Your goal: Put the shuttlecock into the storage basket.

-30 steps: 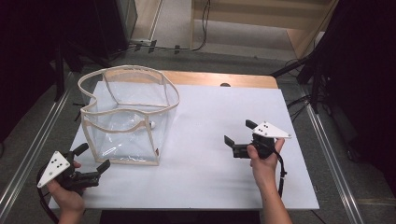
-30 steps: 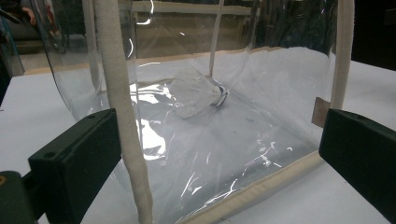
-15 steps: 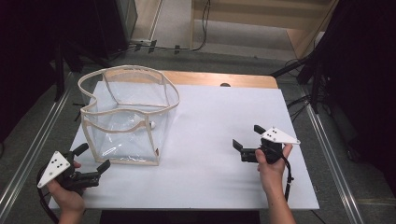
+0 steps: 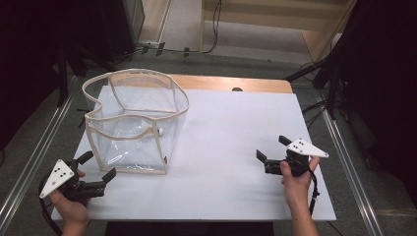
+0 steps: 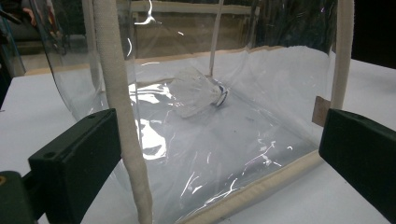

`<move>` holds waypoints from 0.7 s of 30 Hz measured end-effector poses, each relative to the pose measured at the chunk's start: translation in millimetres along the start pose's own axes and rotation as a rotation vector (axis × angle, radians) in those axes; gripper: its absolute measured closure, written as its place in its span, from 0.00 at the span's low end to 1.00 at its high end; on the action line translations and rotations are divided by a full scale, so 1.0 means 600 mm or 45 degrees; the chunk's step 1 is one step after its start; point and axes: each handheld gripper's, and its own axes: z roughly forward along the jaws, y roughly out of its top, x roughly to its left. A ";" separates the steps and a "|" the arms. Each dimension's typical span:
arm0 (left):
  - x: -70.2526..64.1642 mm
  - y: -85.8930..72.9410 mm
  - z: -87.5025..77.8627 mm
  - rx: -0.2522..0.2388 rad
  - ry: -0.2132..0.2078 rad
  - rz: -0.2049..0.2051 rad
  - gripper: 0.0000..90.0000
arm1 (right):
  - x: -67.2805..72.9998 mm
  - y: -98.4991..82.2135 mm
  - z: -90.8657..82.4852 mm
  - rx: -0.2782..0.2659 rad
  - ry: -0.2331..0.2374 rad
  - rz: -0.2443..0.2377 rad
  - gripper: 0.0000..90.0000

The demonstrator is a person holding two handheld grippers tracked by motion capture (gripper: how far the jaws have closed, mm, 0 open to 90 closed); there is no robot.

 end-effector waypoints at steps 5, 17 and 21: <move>0.000 0.000 0.000 -0.001 0.002 -0.001 0.00 | -0.014 -0.009 -0.013 0.006 -0.017 0.014 0.00; -0.001 0.000 0.000 0.002 0.007 0.004 0.00 | -0.038 -0.035 -0.035 0.018 -0.059 0.033 0.00; -0.001 0.000 0.000 0.001 0.006 0.003 0.00 | -0.045 -0.044 -0.042 0.027 -0.074 0.045 0.00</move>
